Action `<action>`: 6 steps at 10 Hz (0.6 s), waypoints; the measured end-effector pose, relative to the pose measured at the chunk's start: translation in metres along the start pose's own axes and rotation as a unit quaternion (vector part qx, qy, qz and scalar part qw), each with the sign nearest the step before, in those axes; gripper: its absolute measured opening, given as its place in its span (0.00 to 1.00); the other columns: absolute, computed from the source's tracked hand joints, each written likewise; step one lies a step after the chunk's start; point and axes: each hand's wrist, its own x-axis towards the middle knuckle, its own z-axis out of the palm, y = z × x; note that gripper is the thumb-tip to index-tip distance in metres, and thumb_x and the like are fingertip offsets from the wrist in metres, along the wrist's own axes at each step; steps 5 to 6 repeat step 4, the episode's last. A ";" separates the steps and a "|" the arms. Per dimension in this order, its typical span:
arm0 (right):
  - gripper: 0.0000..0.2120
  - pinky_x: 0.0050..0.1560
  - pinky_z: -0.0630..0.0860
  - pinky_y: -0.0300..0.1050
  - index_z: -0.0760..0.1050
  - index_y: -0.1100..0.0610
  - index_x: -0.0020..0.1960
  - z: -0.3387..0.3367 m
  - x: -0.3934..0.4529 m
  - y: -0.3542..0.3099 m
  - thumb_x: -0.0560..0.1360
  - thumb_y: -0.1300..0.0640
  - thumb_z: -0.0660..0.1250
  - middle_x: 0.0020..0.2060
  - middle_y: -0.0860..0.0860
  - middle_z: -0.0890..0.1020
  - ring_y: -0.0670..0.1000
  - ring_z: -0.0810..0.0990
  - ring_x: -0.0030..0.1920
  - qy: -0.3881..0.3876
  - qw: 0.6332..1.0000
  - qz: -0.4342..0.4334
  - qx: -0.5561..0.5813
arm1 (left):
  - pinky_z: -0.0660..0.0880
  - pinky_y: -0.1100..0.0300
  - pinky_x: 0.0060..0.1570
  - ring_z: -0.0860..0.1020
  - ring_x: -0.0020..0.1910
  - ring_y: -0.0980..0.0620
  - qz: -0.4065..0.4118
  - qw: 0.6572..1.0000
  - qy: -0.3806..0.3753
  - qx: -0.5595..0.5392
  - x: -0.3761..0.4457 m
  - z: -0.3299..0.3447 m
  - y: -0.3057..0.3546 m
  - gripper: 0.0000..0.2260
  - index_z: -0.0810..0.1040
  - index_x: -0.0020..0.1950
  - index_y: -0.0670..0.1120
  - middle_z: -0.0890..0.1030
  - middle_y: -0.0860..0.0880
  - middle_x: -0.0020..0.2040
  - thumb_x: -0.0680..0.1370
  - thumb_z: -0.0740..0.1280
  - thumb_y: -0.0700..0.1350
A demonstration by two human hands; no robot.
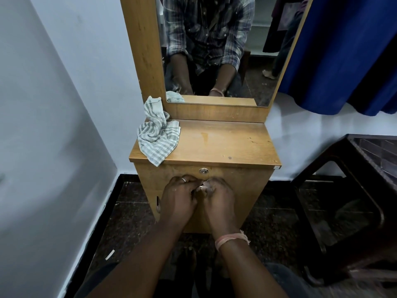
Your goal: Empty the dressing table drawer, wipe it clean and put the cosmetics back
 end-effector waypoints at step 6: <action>0.08 0.40 0.73 0.41 0.80 0.54 0.41 -0.058 0.001 -0.062 0.77 0.61 0.65 0.41 0.47 0.75 0.46 0.74 0.41 -0.049 0.996 -0.074 0.000 | 0.77 0.58 0.41 0.82 0.45 0.53 0.053 0.999 0.007 -0.007 0.009 -0.078 0.034 0.17 0.84 0.58 0.55 0.85 0.55 0.47 0.76 0.60 0.48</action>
